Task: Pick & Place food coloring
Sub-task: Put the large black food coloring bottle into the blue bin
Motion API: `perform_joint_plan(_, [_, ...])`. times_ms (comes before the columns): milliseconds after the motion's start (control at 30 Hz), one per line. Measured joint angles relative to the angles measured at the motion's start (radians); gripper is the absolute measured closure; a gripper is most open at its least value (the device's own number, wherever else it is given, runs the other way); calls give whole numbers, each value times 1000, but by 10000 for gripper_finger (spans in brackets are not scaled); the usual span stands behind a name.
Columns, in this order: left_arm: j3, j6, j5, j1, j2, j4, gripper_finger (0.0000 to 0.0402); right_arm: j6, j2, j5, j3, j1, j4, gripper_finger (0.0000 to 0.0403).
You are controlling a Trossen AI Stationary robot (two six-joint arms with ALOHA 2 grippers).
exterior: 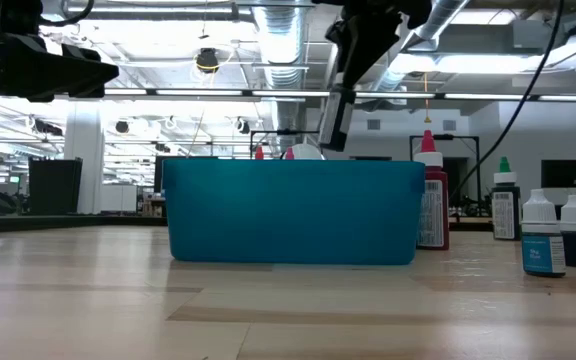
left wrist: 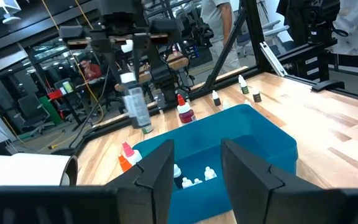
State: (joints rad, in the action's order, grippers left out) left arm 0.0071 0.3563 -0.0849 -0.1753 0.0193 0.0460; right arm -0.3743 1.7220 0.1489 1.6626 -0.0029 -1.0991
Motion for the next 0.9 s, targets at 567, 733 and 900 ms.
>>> perform_joint_plan(567, [0, -1, 0, 0, 0, 0, 278, 6, 135, -48, -7, 29, -35, 293])
perform_joint_plan(733, [0, -1, 0, 0, 0, 0, 278, -1, 132, -49, -69, 8, 13, 290])
perform_joint_plan(900, [0, 0, 0, 0, 0, 0, 278, -27, 132, -45, -100, -21, 44, 293])
